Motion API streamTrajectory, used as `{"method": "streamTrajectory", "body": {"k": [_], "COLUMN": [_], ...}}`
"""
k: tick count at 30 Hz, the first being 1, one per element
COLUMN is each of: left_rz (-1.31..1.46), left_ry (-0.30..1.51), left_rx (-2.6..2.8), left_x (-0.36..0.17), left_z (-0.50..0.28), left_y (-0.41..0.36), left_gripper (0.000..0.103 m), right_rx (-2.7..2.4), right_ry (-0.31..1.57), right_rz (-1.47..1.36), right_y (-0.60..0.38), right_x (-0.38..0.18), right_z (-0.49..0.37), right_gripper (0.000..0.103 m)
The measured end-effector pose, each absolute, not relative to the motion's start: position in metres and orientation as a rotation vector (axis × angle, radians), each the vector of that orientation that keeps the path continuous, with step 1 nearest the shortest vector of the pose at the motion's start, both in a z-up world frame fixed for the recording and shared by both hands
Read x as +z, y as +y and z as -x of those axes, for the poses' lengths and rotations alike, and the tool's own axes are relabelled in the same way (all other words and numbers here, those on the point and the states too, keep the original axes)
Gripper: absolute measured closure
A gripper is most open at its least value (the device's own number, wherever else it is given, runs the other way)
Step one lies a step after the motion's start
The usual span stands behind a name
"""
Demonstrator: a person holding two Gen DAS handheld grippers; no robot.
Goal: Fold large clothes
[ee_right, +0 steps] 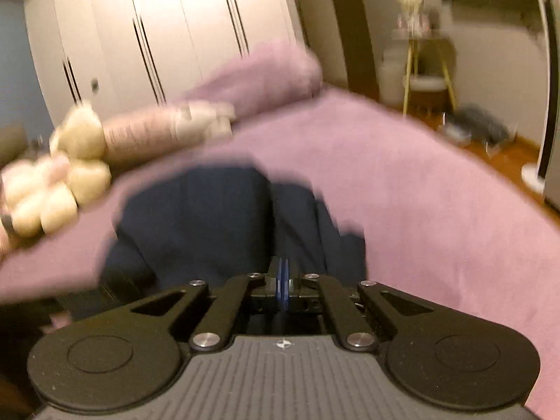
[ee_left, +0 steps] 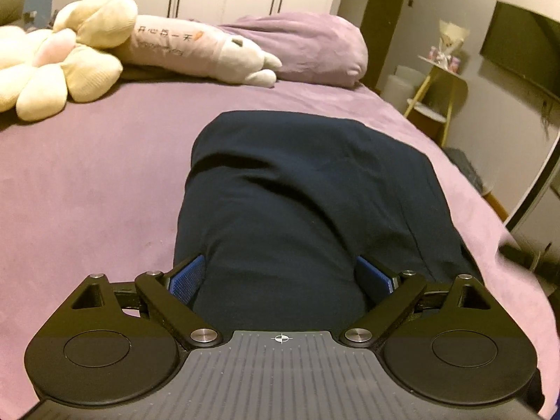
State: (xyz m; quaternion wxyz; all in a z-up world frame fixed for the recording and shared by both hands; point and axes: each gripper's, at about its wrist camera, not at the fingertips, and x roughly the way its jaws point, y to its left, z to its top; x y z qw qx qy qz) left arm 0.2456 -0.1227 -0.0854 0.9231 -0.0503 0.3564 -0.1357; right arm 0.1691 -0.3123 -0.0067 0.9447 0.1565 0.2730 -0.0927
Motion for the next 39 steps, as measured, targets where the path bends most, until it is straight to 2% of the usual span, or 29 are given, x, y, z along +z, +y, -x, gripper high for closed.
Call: {"method": "streamTrajectory", "body": {"k": [4,10,13,19,23,26,31,35,39], "left_rz": [0.147,0.217,0.253,0.196,0.107,0.060,0.094,0.110,0.132], "left_ry": [0.716,0.702,0.713,0.683,0.705,0.653,0.682,0.696,0.734], "left_rx": [-0.282,-0.311,-0.254,-0.183,-0.146,-0.118,-0.135,-0.130,-0.129], "left_x": [-0.085,-0.084,-0.081,-0.075,-0.099,-0.125,-0.119,-0.120,-0.112], "left_z": [-0.244,-0.242,-0.258,-0.300,-0.318,-0.314,-0.322,-0.325,-0.334], "left_y": [-0.118,-0.096,-0.096,-0.132,-0.152,-0.156,-0.145,-0.141,-0.139], "left_gripper": [0.008,0.008,0.010,0.007,0.000,0.000,0.000,0.000,0.000], "right_rx": [-0.096,-0.128,-0.171,-0.205,-0.221,-0.219,-0.222,-0.240,-0.248], "right_ry": [0.515,0.616,0.636,0.591,0.538,0.491,0.521,0.631,0.707], "right_rz": [-0.385,-0.383,-0.301,-0.218,-0.236,-0.250,-0.233,-0.198,-0.101], "right_y": [-0.299,-0.295,-0.297,-0.292,-0.297,-0.300,-0.296,-0.294,-0.292], "right_x": [0.013,-0.037,-0.066,-0.081,-0.097,-0.109,-0.093,-0.068,-0.069], "right_z": [-0.202,-0.268,-0.270,-0.264,-0.258,-0.250,-0.251,-0.282,-0.316], "right_gripper": [0.099,0.101,0.103,0.103,0.103,0.103,0.103,0.102,0.102]}}
